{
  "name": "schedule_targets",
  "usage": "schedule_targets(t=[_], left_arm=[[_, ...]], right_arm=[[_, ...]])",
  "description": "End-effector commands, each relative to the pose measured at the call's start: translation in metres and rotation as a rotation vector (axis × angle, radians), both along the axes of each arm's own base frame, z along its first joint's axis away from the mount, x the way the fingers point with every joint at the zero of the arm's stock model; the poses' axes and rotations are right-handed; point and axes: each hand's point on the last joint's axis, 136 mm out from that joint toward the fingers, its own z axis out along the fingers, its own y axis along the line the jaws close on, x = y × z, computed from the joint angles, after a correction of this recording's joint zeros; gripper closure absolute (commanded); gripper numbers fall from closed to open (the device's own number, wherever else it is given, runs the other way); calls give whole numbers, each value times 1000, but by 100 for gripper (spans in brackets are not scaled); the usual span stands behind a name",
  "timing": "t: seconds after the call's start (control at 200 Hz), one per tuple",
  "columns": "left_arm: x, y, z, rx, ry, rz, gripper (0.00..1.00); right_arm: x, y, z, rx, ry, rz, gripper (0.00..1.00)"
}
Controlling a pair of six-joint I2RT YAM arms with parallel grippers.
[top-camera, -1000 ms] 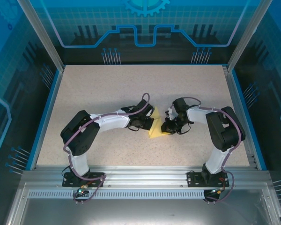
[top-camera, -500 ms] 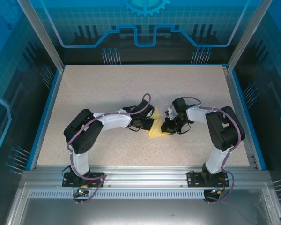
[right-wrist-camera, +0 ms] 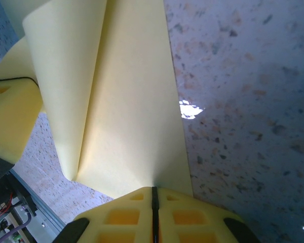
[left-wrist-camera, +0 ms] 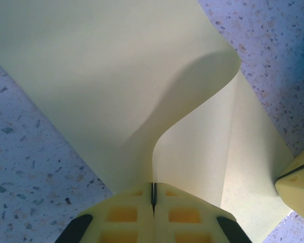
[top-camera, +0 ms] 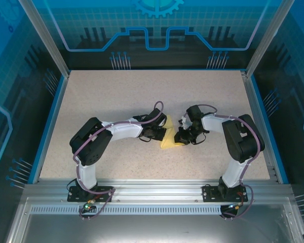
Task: Fold a paper plane with a square sheet of paper (fold left side to right side)
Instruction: Fold the triangle a second time at the center of the table.
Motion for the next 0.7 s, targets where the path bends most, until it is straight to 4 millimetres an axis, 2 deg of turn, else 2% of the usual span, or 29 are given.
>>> schedule_targets(t=[0.0, 0.535, 0.695], left_arm=[[3, 8, -6, 34, 10, 8, 98], [-5, 9, -23, 43, 52, 10, 99], [-5, 10, -24, 44, 54, 11, 99]], right_arm=[[-11, -3, -13, -52, 43, 27, 91], [-9, 1, -9, -36, 34, 31, 90], [-2, 4, 4, -8, -3, 28, 89]])
